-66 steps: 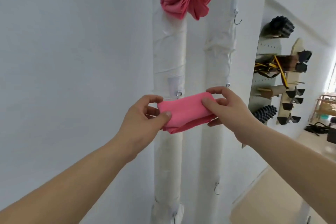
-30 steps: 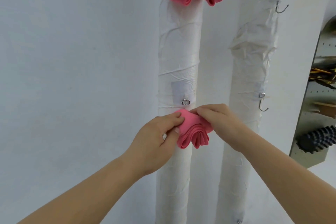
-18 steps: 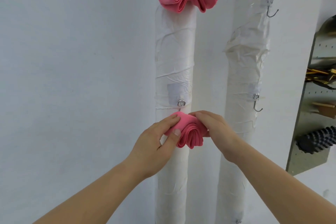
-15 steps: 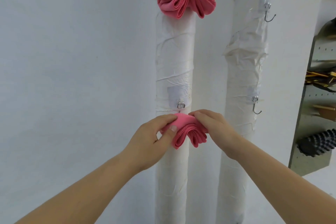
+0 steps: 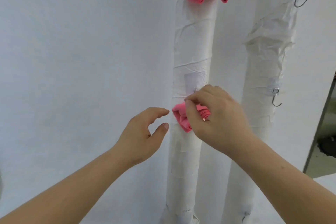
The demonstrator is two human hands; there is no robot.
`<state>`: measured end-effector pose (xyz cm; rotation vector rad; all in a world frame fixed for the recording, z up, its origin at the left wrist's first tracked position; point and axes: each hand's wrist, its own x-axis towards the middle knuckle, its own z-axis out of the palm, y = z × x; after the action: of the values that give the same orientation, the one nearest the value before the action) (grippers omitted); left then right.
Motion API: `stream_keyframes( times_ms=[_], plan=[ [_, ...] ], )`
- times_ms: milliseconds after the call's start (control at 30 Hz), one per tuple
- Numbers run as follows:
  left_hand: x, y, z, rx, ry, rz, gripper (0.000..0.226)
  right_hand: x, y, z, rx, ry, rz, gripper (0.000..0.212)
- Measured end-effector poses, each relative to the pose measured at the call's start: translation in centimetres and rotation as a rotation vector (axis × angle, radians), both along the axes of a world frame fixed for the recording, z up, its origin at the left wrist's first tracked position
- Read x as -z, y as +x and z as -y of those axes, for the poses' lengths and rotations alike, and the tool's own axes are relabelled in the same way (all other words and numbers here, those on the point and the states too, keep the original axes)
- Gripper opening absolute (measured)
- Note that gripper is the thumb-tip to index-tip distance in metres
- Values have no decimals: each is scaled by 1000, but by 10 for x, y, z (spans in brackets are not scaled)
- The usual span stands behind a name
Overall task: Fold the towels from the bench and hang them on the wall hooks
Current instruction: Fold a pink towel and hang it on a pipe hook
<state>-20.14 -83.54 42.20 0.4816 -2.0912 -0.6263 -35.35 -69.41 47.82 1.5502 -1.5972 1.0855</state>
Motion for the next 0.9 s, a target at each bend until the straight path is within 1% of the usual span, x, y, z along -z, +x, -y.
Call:
stream_keyframes(
  times_ms=[67,133,200,333,500,633,700,800,900],
  plan=[
    [17,18,0,-35,53,27,35,15,21,5,-64,30,7,17],
    [36,40,2,-71,78,44,36,35,39,10,-133,102,57,17],
    [57,62,5,-101,99,68,34,61,55,17,-172,223,128,18],
    [106,94,3,-102,238,150,33,120,77,26,-174,503,269,19],
    [181,126,-11,3,419,260,37,198,100,0,4,804,536,17],
    [229,159,-32,149,534,422,41,259,133,-47,161,1019,771,28],
    [249,177,-46,245,577,497,41,279,168,-80,218,1063,872,32],
    [273,202,-74,357,615,586,39,299,226,-130,328,1040,1012,27],
    [301,226,-117,499,602,700,40,308,283,-188,480,1053,1101,36]
  ],
)
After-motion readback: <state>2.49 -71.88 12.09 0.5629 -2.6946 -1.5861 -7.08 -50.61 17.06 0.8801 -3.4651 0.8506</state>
